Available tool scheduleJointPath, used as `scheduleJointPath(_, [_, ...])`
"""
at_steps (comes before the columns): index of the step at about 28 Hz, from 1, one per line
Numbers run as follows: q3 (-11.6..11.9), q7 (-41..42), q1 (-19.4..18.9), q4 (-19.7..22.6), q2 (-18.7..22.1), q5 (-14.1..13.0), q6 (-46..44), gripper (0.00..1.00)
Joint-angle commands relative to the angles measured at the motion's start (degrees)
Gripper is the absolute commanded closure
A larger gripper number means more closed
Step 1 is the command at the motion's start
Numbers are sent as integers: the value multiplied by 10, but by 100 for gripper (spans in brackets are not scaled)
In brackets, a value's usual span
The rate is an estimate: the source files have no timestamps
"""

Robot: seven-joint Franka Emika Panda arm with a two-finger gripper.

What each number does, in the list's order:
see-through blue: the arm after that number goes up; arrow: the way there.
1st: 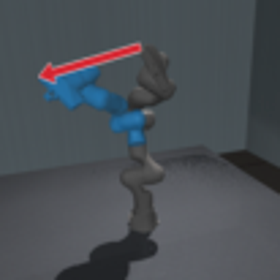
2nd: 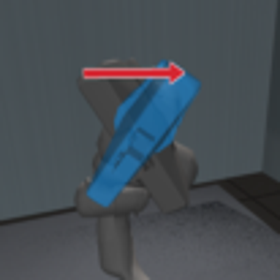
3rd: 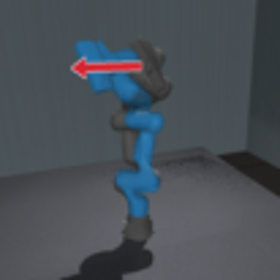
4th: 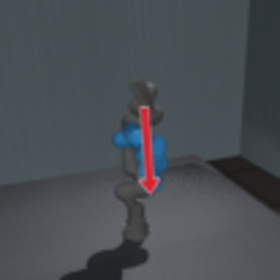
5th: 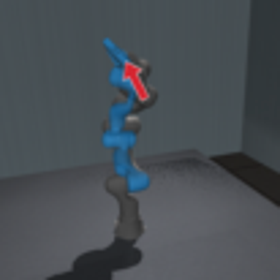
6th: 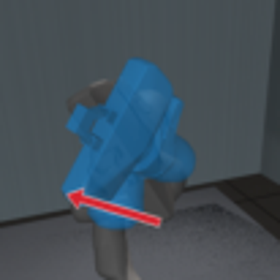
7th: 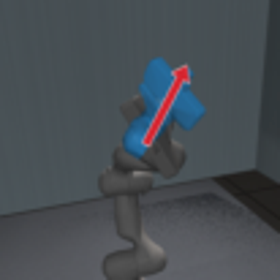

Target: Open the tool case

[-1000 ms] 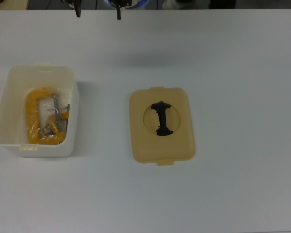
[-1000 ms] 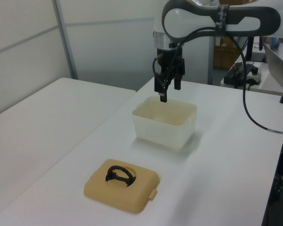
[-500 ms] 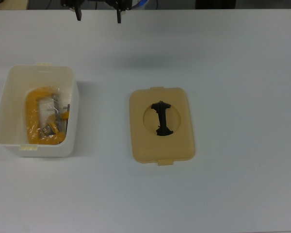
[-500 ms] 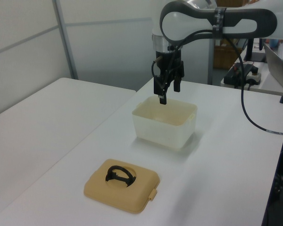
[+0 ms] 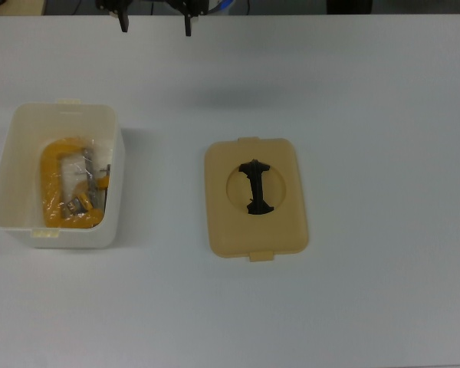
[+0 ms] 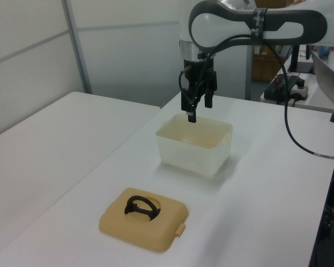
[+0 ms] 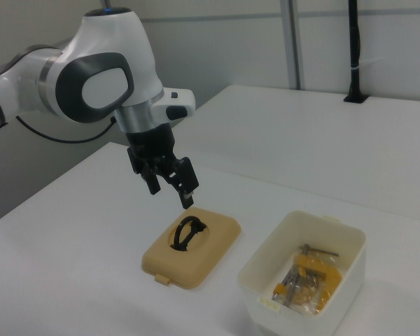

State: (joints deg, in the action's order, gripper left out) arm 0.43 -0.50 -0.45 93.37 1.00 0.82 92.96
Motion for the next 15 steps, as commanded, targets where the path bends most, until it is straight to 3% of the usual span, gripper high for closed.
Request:
scheduleJointPath(1, [4,12,0,-12,0,-9,1,0])
scheduleJointPath(15, [9,11,0,-15,-6,-9,1,0])
